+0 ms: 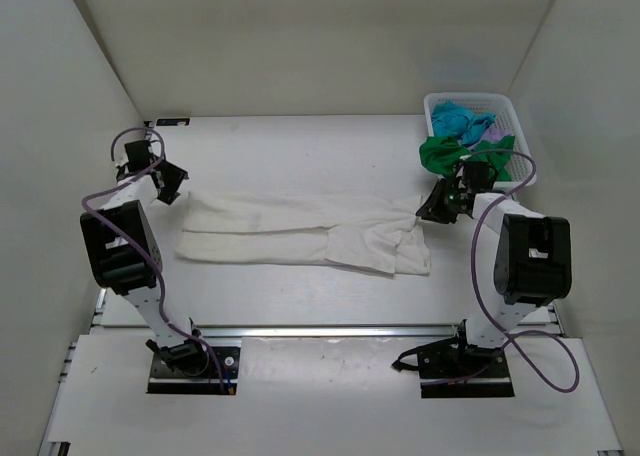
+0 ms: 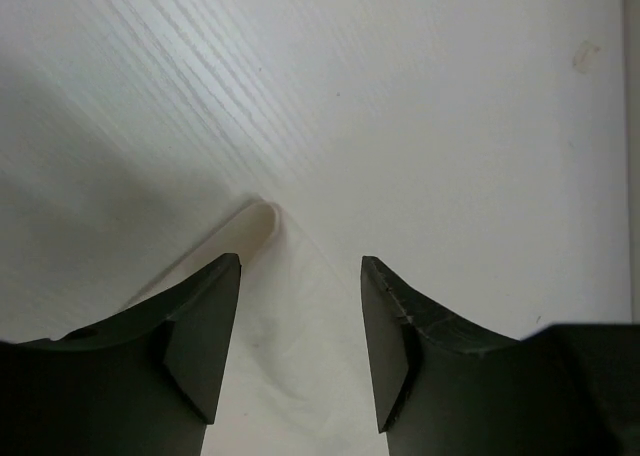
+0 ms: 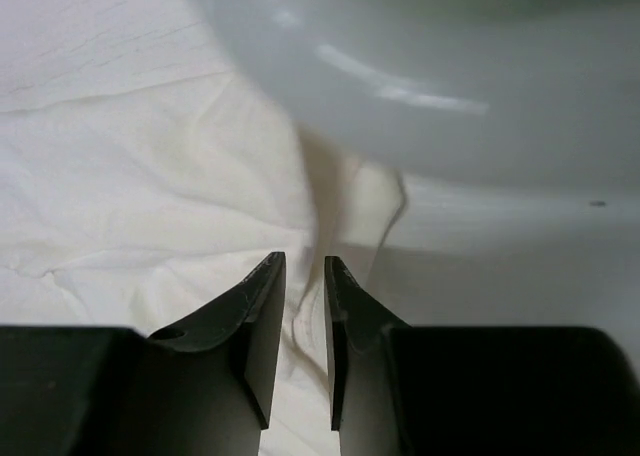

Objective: Fold and stack the t-shirts
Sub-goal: Fold the other side of the tshirt into a rectangle, then rotate the tshirt 90 degrees

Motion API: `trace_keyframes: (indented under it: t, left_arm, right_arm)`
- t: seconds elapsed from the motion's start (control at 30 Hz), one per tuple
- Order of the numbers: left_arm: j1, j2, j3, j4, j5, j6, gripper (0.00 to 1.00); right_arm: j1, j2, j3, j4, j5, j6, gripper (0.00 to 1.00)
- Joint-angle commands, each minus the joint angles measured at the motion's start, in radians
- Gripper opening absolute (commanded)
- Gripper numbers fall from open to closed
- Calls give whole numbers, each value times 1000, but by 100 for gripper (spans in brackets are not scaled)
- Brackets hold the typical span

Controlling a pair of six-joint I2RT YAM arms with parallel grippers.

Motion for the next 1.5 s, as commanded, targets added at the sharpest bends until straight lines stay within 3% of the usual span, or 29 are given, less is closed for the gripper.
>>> trace_keyframes:
  t: [0.0, 0.07, 0.17, 0.33, 0.6, 0.8, 0.93, 1.03, 1.17, 1.23, 1.3, 1.33, 1.43, 1.47]
  left_arm:
    - [-20, -142, 50, -6, -40, 20, 62]
    - [-60, -175, 6, 20, -13, 22, 59]
    - [-150, -213, -94, 72, 20, -8, 56]
    - [-233, -248, -238, 121, 47, -20, 56]
    - [-89, -314, -464, 48, 107, 17, 56]
    - [0, -422, -502, -75, 78, 75, 56]
    - [-64, -489, -482, -127, 119, 88, 58]
    - [-207, -508, -377, -199, 75, 115, 63]
    - [-321, -518, -246, -273, 47, 147, 66]
    - [-351, -503, -215, -272, 75, 150, 67]
    - [-362, -486, -194, -263, 101, 147, 67]
    - [-365, -476, -182, -258, 122, 144, 67]
    - [-352, -425, -150, -201, 223, 108, 61]
    - [-355, -410, -140, -180, 256, 97, 45]
  right_arm:
    - [19, -122, 18, -22, 54, -22, 20]
    - [24, -154, 9, -2, 73, -18, 16]
    - [30, -109, 35, 27, 13, 1, 0]
    - [85, -50, 95, -12, -27, 10, 0]
    - [278, -194, -115, 10, -59, 93, 1]
    - [369, -61, -113, 89, -19, 127, 0]
    - [416, 113, -2, 101, 8, 131, 0]
    - [414, 270, 168, 115, 37, 137, 0]
    - [381, 513, 653, -13, 59, 141, 0]
    - [390, 574, 963, -138, 44, 112, 8]
    - [418, 580, 1138, -315, 77, 50, 19]
    - [442, 554, 1191, -339, 111, 11, 25]
    - [510, 450, 1161, -454, 171, -39, 32]
    - [527, 383, 1071, -468, 207, -22, 32]
